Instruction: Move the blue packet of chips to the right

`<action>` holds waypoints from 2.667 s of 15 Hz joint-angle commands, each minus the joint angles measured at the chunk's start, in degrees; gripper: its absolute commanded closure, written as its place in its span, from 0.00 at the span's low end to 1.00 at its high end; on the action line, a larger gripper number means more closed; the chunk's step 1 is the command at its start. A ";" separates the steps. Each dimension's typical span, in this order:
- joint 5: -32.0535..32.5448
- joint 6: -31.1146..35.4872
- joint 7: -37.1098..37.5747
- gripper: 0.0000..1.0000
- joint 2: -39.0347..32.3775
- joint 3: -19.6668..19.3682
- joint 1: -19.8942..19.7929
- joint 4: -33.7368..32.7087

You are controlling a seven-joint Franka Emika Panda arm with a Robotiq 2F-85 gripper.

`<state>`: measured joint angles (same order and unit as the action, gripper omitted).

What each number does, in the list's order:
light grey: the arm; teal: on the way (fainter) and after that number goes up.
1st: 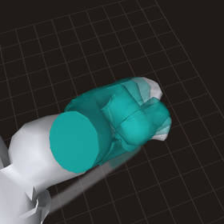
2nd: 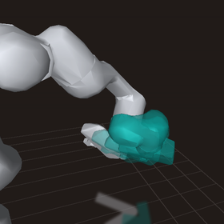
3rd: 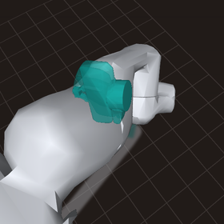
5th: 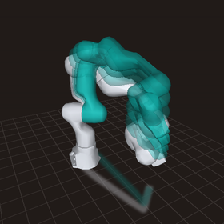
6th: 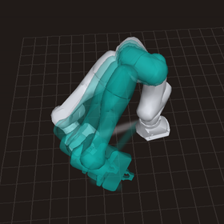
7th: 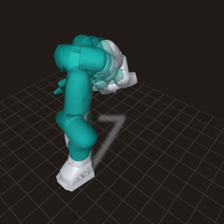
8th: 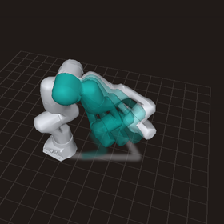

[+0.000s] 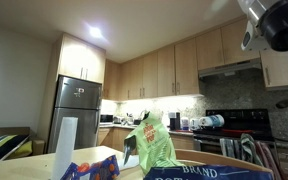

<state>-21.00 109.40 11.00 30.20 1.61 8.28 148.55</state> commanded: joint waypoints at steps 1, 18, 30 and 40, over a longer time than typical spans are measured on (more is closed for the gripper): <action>-7.91 -4.17 -0.74 0.00 1.17 -2.89 -2.25 1.36; -23.57 -4.86 0.28 0.00 -4.24 1.96 -5.66 0.41; -26.84 16.68 1.58 0.00 -12.25 4.03 -5.87 1.33; -19.45 29.84 9.02 0.00 -17.02 4.28 -6.43 2.68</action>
<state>-43.48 137.18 15.77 14.39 5.46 2.48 151.03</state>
